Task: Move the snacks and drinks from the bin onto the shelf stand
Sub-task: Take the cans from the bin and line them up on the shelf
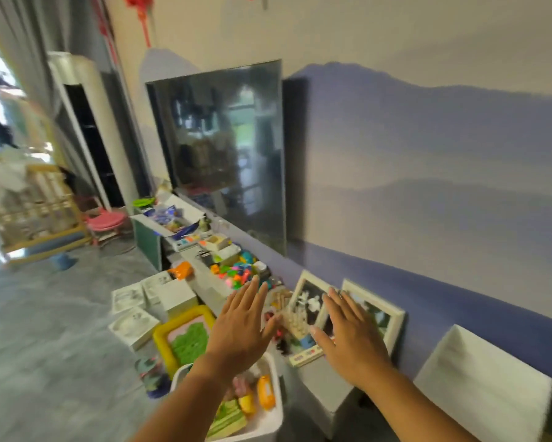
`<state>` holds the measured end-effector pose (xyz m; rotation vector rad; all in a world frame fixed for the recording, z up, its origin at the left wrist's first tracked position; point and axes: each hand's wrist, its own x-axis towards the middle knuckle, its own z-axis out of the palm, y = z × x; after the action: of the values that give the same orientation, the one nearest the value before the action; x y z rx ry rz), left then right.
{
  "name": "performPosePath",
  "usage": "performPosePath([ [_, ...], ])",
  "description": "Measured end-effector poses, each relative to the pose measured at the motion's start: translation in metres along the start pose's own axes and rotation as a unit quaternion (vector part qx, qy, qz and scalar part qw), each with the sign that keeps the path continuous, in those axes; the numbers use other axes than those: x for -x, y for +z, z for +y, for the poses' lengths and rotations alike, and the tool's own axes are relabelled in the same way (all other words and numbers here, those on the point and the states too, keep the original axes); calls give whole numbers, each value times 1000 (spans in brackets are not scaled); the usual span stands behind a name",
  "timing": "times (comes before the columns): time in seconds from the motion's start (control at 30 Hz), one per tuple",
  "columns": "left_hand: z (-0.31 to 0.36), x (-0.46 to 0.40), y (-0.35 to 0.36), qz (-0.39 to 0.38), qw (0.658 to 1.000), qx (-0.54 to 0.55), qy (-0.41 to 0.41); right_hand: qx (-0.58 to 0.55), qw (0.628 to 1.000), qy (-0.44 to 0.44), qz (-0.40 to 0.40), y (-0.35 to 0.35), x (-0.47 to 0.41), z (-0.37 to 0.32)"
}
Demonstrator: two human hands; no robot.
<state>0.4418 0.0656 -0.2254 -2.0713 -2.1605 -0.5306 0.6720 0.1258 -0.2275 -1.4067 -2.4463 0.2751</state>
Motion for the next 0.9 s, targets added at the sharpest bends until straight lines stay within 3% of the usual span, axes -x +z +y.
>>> performPosePath([
  [0.17,-118,54,-29,-8,998,-2,-67,-9,999,-45,-13,62,-32,-109],
  [0.33,-210,78,-21,-32,996,13,-87,-14,998,-51,-29,113,-53,-169],
  [0.63,-272,39,47,-105,991,49,-61,-38,995,27,-89,197,-90,-153],
  [0.9,-328,9,137,-204,970,98,-91,-60,984,77,-152,292,-142,-120],
])
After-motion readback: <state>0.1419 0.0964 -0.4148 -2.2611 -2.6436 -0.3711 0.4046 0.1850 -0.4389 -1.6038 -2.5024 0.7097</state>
